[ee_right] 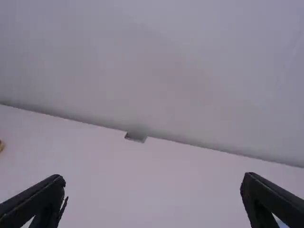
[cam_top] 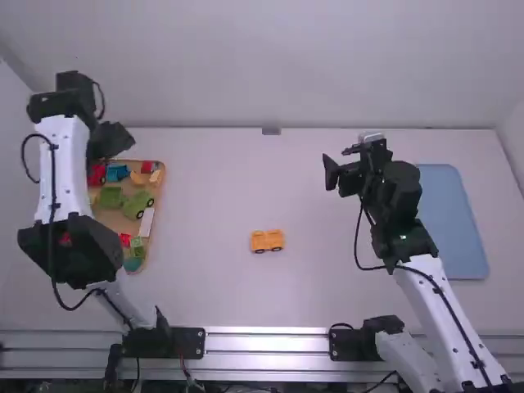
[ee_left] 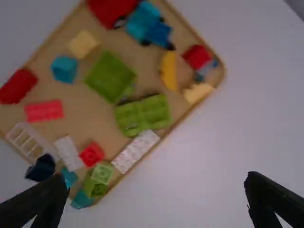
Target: Assemble lego blocks to make yellow taxi
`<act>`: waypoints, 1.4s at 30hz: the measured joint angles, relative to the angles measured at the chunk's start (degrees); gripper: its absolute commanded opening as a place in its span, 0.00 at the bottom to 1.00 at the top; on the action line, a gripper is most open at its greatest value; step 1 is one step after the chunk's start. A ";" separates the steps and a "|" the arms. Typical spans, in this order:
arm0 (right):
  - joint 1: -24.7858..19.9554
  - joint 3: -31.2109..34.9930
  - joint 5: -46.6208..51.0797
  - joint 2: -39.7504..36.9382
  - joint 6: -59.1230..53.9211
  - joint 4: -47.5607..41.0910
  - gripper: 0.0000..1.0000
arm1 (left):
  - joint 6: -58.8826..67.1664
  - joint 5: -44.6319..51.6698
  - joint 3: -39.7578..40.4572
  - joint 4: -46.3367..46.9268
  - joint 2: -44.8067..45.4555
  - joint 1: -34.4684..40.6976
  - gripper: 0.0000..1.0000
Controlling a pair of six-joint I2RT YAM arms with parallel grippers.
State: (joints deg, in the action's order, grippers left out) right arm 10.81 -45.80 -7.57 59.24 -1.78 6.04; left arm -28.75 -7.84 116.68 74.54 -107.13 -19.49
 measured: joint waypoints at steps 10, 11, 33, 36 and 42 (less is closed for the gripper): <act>0.00 0.00 0.00 0.00 -0.09 -0.02 0.99 | -6.32 -0.94 0.00 1.53 0.00 -12.68 0.99; 0.02 0.00 0.00 0.00 0.04 -0.02 0.99 | -7.04 -1.62 0.00 1.86 0.00 -13.31 0.99; 0.02 0.00 0.02 0.00 0.07 1.05 0.99 | 10.05 3.87 0.00 -2.45 0.00 -9.88 0.99; 0.00 0.00 0.02 0.00 0.15 1.07 0.99 | 12.85 4.50 0.00 -2.19 0.00 -8.00 0.99; 0.00 0.00 0.07 0.00 0.17 1.07 0.99 | 16.28 3.54 0.00 -1.38 0.00 -5.29 0.99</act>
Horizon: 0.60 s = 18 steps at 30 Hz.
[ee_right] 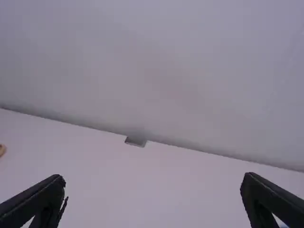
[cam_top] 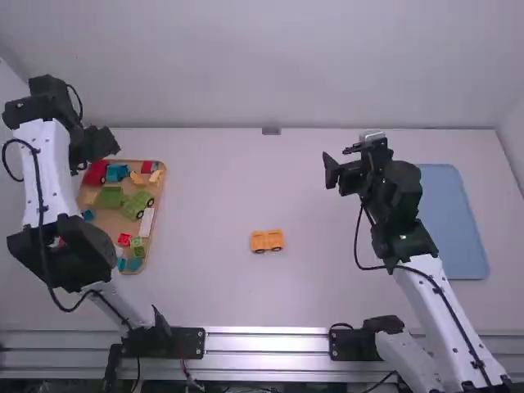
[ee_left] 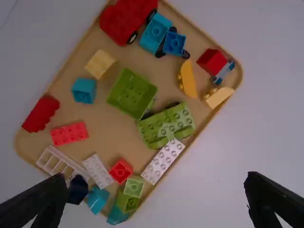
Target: Assemble lego blocks to make yellow taxi
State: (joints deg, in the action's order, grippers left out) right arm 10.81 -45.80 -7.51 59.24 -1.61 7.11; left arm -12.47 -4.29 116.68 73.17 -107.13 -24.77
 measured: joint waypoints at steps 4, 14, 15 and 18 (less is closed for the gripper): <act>0.00 0.00 0.02 0.00 0.48 -0.42 0.99 | 0.48 -1.29 0.00 1.60 0.00 0.07 0.99; 0.02 0.00 -0.20 0.00 1.25 0.31 0.99 | -5.68 -4.26 0.04 4.15 0.00 -1.25 0.99; 0.00 0.00 -0.13 0.00 1.25 0.33 0.99 | -5.99 -5.03 0.04 4.15 0.00 -1.27 0.99; 0.02 0.00 -0.20 0.00 1.36 0.35 0.99 | -6.60 -8.24 0.04 2.75 0.00 -1.42 0.99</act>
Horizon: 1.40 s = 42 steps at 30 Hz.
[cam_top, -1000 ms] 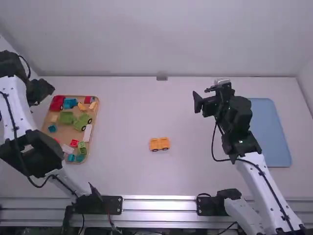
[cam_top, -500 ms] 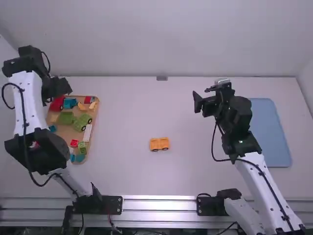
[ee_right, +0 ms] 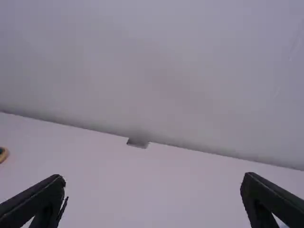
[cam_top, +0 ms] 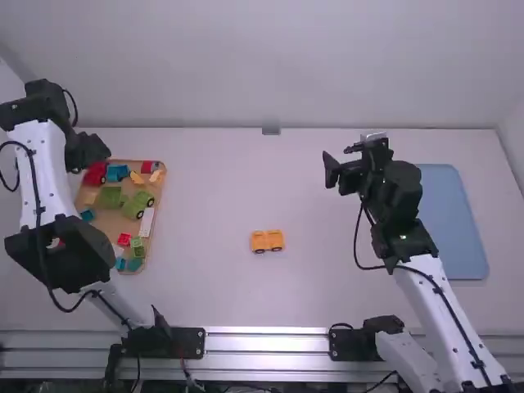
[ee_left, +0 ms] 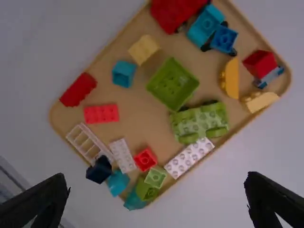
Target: Assemble lego blocks to make yellow taxi
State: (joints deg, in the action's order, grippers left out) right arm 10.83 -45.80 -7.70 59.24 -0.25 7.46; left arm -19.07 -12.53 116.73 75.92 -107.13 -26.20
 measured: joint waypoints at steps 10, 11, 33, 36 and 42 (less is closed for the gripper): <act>-0.02 0.00 0.00 0.00 0.02 -0.42 0.99 | 10.16 -1.95 0.00 -7.72 0.00 -3.52 0.99; 0.00 0.00 0.09 0.00 -0.09 -0.44 0.99 | 10.62 -1.73 0.02 -7.74 -0.02 -3.91 0.99; 2.56 0.00 0.15 0.00 0.26 -0.96 0.99 | 40.57 13.42 0.02 -16.98 -16.35 -15.80 0.99; 3.30 0.00 0.07 0.00 0.22 -0.96 0.99 | 43.39 13.49 0.02 -18.40 -19.52 -15.58 0.95; 3.37 0.00 0.09 0.00 0.22 -0.85 0.99 | 48.98 15.87 0.02 -20.41 -25.07 -15.58 0.88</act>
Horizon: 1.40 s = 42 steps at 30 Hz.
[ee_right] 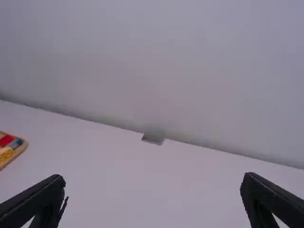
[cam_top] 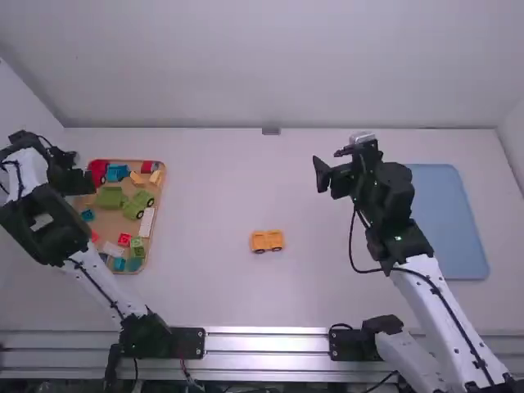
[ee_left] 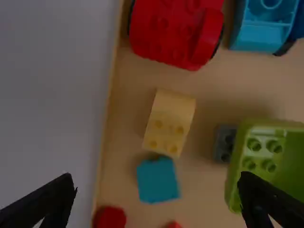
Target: Assemble lego blocks to make yellow taxi
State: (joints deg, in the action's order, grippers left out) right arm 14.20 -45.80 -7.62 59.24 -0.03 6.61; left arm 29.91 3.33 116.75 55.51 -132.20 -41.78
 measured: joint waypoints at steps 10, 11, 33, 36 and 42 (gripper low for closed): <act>0.70 0.00 0.04 0.00 -0.02 0.02 0.99 | 2.19 1.22 -1.07 -7.06 -3.34 0.00 0.77; 0.70 0.00 0.00 0.00 0.02 0.04 0.99 | 2.32 1.42 -2.03 -8.31 -3.34 0.07 0.75; 0.55 0.00 -0.09 0.00 0.00 0.04 0.99 | 4.66 3.76 -9.64 -14.36 -3.34 0.11 0.57; 0.55 0.00 -0.09 0.00 -0.07 0.04 0.99 | 4.66 3.76 -9.68 -14.47 -3.34 0.11 0.54; 0.55 0.00 -0.15 0.00 -0.09 -0.09 0.99 | 4.68 3.78 -9.68 -14.43 -3.34 0.11 0.45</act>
State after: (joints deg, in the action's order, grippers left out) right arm 14.74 -45.80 -7.77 59.24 -0.12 6.52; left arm 34.59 7.11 107.07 41.08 -135.55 -41.67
